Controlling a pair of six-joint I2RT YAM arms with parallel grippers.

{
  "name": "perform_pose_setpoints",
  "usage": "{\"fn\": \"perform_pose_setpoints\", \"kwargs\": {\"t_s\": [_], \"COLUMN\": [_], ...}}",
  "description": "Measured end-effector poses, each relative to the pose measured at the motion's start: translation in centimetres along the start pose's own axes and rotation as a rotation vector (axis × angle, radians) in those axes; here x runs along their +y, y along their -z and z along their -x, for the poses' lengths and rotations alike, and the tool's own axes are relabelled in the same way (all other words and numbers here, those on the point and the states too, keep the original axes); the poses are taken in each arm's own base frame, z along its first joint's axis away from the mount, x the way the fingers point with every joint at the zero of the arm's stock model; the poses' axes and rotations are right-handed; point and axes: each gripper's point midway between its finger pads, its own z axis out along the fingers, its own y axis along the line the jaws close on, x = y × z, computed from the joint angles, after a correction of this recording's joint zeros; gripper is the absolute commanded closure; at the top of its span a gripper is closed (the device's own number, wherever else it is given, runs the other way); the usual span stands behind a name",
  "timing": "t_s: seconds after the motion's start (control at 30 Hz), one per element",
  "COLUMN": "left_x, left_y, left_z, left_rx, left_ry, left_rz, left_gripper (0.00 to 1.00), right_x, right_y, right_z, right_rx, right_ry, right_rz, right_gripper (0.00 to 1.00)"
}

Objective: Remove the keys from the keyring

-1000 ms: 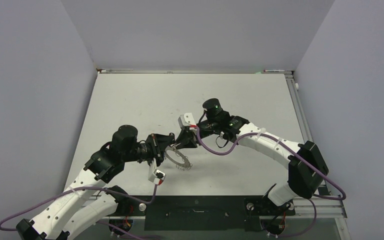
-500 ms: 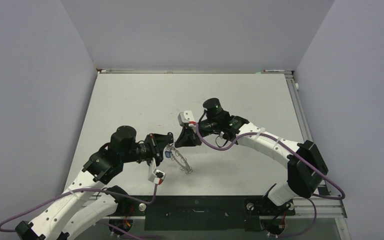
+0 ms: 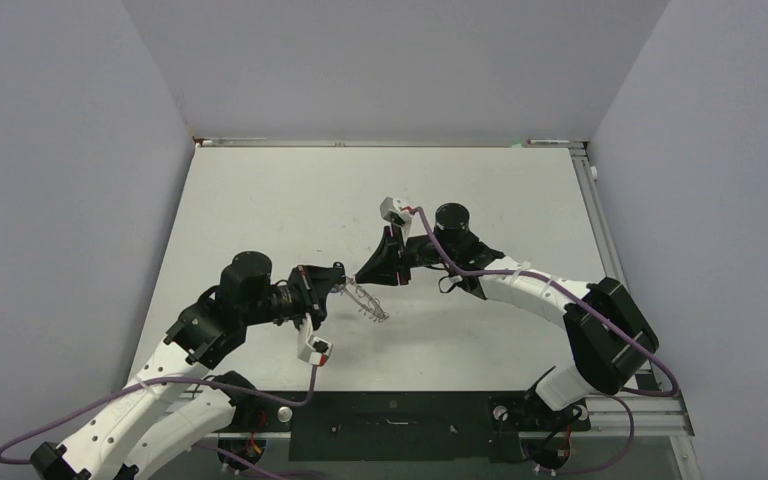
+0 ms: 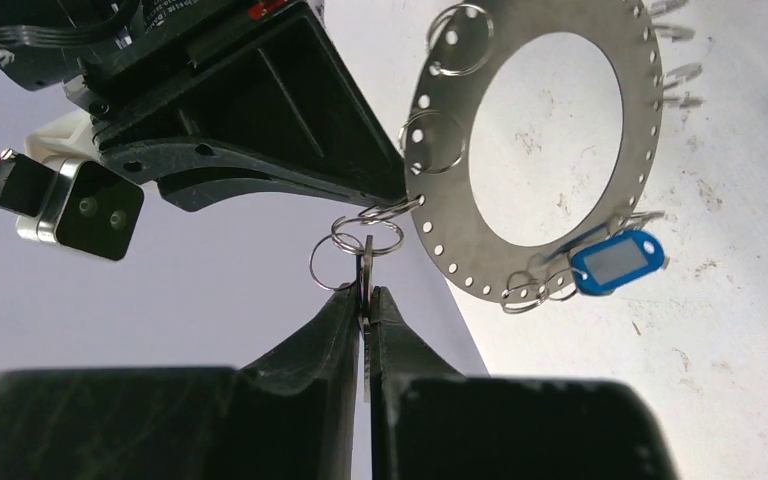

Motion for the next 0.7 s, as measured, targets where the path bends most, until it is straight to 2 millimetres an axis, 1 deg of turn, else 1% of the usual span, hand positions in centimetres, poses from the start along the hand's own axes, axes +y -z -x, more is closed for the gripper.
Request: {"fn": "perform_pose_setpoints", "kwargs": {"t_s": [0.2,0.37,0.43,0.5,0.67,0.7], "left_x": [0.7,1.1,1.2,1.0,1.1,1.1], "left_y": [0.0,-0.3,-0.4,-0.5,-0.5,-0.5], "left_z": [-0.2,-0.4,-0.5,-0.5,-0.5,-0.5], "left_rx": [0.005,0.009,0.009,0.008,0.009,0.009], "left_ry": [-0.014,-0.028,-0.029,-0.028,-0.030,-0.031], "left_rz": [0.023,0.036,0.036,0.033,0.035,0.035], "left_gripper": [1.00,1.00,1.00,1.00,1.00,1.00], "right_x": [0.0,0.1,0.1,0.2,0.5,0.5], "right_y": [0.4,0.4,0.3,0.3,0.4,0.3], "right_z": [1.6,0.7,0.1,-0.1,0.3,0.3], "right_rx": [-0.087,-0.135,-0.146,-0.156,-0.184,-0.186], "right_ry": [-0.121,-0.266,-0.338,-0.383,-0.392,-0.384], "right_rz": [-0.021,-0.032,-0.034,-0.030,-0.019,-0.018], "right_gripper": [0.95,0.95,0.95,0.95,0.95,0.91]}}
